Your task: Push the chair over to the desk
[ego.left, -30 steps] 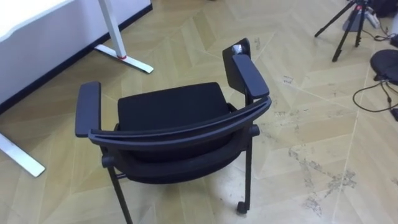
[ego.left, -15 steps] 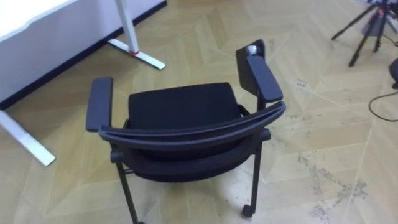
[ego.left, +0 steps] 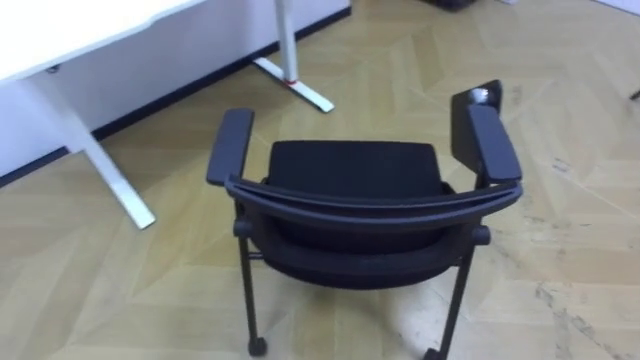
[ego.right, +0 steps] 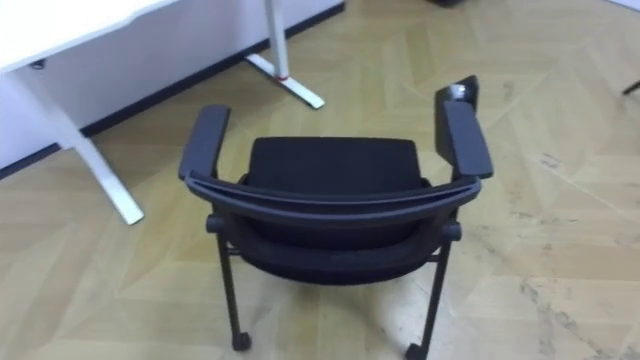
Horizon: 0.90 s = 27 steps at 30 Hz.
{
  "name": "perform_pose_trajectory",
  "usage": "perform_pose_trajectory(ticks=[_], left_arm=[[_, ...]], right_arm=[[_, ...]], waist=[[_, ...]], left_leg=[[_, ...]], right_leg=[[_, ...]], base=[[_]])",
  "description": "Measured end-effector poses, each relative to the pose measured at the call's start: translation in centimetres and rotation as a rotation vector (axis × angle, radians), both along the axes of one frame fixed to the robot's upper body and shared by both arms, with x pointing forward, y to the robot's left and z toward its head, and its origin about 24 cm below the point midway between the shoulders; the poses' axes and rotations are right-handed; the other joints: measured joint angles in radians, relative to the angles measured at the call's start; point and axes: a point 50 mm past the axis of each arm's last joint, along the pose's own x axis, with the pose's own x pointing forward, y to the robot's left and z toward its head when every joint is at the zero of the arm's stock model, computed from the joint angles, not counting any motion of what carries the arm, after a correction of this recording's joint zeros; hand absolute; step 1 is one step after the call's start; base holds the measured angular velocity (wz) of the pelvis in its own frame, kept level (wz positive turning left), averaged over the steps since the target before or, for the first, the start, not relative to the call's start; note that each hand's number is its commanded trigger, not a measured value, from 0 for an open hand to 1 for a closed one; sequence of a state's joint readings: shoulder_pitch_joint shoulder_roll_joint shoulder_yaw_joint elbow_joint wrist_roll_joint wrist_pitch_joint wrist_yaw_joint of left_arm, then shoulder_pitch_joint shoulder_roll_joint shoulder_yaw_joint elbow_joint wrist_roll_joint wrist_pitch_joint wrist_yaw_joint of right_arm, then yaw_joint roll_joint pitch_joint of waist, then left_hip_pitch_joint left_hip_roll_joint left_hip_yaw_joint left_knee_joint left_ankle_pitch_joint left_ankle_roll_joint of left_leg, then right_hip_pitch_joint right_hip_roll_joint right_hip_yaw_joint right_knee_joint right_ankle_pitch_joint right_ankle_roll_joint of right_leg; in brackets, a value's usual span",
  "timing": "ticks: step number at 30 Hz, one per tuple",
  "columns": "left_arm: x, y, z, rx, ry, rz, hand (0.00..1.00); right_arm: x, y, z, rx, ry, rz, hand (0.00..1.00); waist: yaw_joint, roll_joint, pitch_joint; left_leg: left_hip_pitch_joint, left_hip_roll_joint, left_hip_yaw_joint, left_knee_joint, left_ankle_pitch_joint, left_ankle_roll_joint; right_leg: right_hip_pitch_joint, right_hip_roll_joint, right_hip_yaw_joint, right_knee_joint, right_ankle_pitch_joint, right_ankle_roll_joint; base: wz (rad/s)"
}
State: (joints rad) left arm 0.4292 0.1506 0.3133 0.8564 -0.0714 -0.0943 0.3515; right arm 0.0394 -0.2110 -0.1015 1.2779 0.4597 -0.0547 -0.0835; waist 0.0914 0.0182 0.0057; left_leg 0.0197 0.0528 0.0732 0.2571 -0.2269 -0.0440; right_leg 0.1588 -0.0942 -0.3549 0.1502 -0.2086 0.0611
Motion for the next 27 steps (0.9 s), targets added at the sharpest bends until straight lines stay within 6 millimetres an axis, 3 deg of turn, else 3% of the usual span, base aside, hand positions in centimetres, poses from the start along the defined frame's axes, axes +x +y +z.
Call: perform_pose_trajectory(ticks=[4,11,17,23,27], left_arm=[[4.8,1.0,2.5,0.141,-0.194,-0.087,0.0],[12.3,0.2,7.1,0.388,-0.453,-0.319,0.0],[15.6,-1.2,11.7,0.629,-0.601,-0.493,0.0],[16.9,-2.7,12.4,0.727,-0.613,-0.621,0.0],[17.7,-3.8,13.7,0.809,-0.63,-0.709,0.0]], right_arm=[[0.1,-0.2,0.1,-0.018,-0.024,0.003,0.0],[-0.5,-0.2,0.1,-0.038,-0.022,0.03,0.0],[-1.7,-0.2,-0.1,-0.03,0.012,0.012,0.0],[-3.8,0.0,-0.3,-0.013,0.052,-0.008,0.0],[-4.2,0.1,-0.4,-0.003,0.071,-0.013,0.0]], waist=[[-0.003,0.007,-0.007],[-0.01,0.011,-0.0014],[-0.045,0.009,0.0003],[-0.074,0.014,-0.0096],[-0.086,0.012,-0.0096]], left_leg=[[-0.008,-0.004,-0.019,0.003,0.001,0.0],[-0.004,-0.009,-0.025,-0.003,0.001,0.0],[0.001,-0.009,-0.022,-0.009,0.001,0.0],[0.01,-0.009,-0.015,-0.019,0.001,0.001],[0.011,-0.009,-0.007,-0.019,0.001,0.001]], right_leg=[[-0.003,-0.001,-0.011,0.0,0.0,0.0],[0.0,-0.003,-0.005,0.0,0.0,0.0],[-0.001,-0.004,-0.004,-0.002,0.0,0.001],[-0.002,-0.006,0.006,-0.001,0.0,0.001],[-0.004,-0.006,0.019,-0.001,0.0,0.001]], base=[[0.12],[0.03],[-0.01],[-0.04],[-0.04]])
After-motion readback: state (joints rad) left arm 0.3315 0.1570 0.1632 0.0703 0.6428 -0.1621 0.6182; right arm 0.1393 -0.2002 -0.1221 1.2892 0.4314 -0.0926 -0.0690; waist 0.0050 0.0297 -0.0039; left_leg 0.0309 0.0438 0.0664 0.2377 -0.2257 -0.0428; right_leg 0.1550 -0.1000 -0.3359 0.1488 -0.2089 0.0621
